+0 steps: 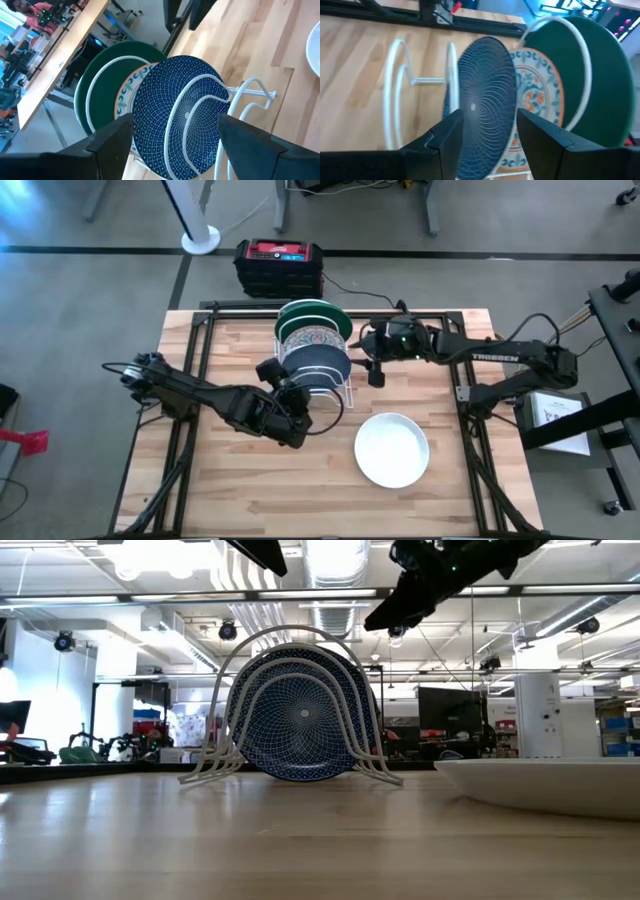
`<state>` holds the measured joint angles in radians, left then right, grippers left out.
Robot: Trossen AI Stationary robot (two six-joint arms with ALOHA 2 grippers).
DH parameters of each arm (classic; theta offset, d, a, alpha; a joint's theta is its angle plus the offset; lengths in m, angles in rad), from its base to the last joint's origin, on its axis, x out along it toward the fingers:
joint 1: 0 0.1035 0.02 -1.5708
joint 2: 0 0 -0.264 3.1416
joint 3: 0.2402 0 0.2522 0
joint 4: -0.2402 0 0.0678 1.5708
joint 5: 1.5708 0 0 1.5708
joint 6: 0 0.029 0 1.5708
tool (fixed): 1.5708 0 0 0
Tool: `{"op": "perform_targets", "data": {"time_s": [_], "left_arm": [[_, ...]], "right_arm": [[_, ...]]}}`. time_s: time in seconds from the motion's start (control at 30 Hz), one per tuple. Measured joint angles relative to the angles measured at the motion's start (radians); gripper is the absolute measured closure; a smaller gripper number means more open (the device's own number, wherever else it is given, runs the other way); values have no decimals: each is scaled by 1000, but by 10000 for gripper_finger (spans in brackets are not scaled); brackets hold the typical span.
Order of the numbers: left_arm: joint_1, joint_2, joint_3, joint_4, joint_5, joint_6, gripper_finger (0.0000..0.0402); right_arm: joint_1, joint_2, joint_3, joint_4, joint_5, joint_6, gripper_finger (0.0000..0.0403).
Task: Sort dishes
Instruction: Remove the blue patterned plate from the dish rack
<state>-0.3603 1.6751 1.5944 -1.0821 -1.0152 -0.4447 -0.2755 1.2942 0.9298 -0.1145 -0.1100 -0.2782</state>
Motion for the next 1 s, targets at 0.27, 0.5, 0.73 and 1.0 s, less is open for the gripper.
{"op": "perform_targets", "data": {"time_s": [0.27, 0.5, 0.73, 1.0], "left_arm": [[-7, -22, 0, -73, -67, -63, 124], [-42, -57, -14, -152, -145, -180, 124], [-54, -110, -75, -153, -178, -223, 124], [-66, -179, -175, -149, -209, -298, 124]], "right_arm": [[-72, 74, 14, 40, -74, -13, 211], [-72, 154, 34, 97, -78, -30, 206], [-74, 217, 86, 97, -78, -36, 206], [-84, 270, 127, 90, -87, -36, 208]]}}
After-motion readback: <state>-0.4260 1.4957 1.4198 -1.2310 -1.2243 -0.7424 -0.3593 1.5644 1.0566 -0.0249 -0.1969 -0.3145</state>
